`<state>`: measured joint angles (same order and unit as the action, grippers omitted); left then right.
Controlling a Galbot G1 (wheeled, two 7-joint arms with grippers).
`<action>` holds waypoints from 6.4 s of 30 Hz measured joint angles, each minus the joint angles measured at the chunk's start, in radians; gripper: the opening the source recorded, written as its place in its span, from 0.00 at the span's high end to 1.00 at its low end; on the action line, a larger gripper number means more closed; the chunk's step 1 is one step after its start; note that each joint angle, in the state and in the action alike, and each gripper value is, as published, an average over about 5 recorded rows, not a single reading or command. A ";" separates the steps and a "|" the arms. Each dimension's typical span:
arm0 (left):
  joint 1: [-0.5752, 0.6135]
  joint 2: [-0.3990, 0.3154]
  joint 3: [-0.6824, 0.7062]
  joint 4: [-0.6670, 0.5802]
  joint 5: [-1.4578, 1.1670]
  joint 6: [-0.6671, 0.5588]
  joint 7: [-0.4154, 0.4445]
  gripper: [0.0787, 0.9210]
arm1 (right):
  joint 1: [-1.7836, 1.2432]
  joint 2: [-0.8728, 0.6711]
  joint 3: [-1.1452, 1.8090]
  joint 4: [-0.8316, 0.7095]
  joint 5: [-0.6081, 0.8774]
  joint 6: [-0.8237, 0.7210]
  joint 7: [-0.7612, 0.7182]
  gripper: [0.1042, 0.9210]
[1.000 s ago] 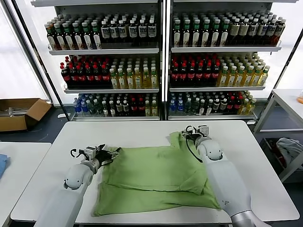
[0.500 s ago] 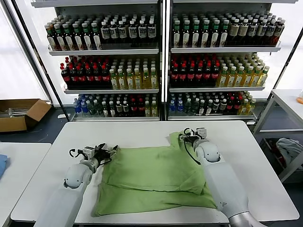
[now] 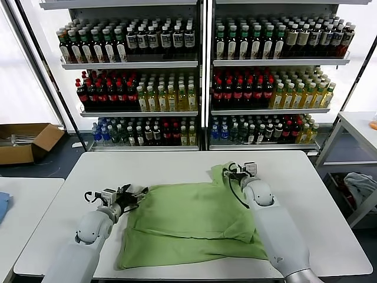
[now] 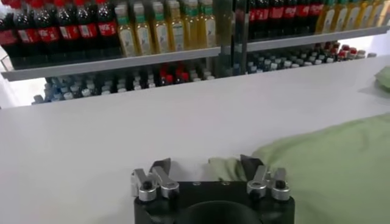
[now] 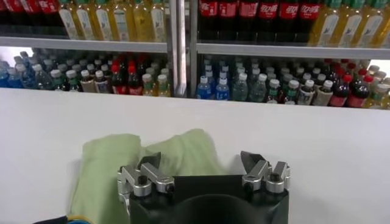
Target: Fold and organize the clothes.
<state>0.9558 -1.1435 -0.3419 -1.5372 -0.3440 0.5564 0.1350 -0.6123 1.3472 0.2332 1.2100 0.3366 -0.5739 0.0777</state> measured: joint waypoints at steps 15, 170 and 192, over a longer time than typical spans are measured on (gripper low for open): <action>0.024 -0.011 -0.004 -0.037 -0.013 0.001 -0.002 0.25 | -0.011 0.005 -0.004 0.014 -0.003 -0.002 0.004 0.25; 0.502 -0.097 -0.150 -0.483 0.194 -0.165 -0.056 0.18 | -0.910 -0.071 0.261 1.001 -0.061 -0.004 0.260 0.31; 0.553 -0.207 -0.172 -0.513 0.126 -0.098 -0.123 0.12 | -0.858 -0.088 0.282 1.092 0.011 -0.002 0.265 0.12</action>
<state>1.5083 -1.3504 -0.5136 -2.0501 -0.2178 0.4585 0.0118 -1.4707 1.2590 0.5150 2.3016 0.3476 -0.5763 0.3427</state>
